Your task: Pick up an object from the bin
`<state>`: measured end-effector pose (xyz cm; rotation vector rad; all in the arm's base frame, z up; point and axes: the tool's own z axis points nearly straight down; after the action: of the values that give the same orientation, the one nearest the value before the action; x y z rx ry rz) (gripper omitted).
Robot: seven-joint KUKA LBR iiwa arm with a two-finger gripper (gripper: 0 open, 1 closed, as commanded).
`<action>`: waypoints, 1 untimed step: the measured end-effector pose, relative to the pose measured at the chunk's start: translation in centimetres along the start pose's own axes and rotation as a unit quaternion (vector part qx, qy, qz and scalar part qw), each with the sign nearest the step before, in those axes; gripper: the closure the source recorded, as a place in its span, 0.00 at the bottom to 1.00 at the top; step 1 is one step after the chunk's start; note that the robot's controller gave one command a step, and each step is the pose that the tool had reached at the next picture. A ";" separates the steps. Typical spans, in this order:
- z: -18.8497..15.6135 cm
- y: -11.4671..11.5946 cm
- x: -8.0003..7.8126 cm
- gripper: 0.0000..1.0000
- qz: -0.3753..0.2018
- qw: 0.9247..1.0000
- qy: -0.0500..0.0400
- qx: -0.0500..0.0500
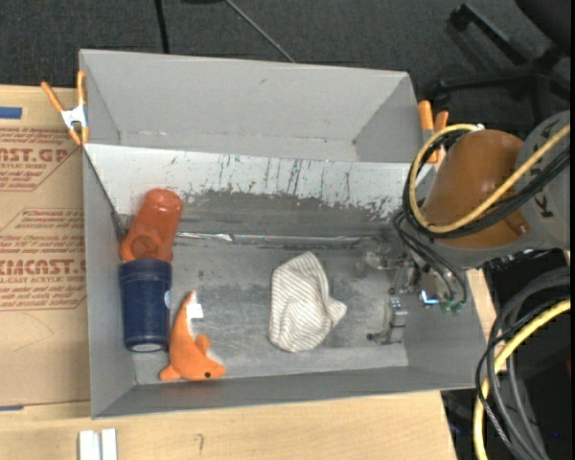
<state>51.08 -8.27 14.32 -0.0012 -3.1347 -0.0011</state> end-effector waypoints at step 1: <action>-0.5 0.0 -0.2 0.00 -0.001 1.000 -0.004 0.000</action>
Offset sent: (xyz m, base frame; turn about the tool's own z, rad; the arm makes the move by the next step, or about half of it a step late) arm -0.0265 0.0708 -0.0732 -0.2071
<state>51.27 -8.24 14.78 0.0013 -3.1423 0.0004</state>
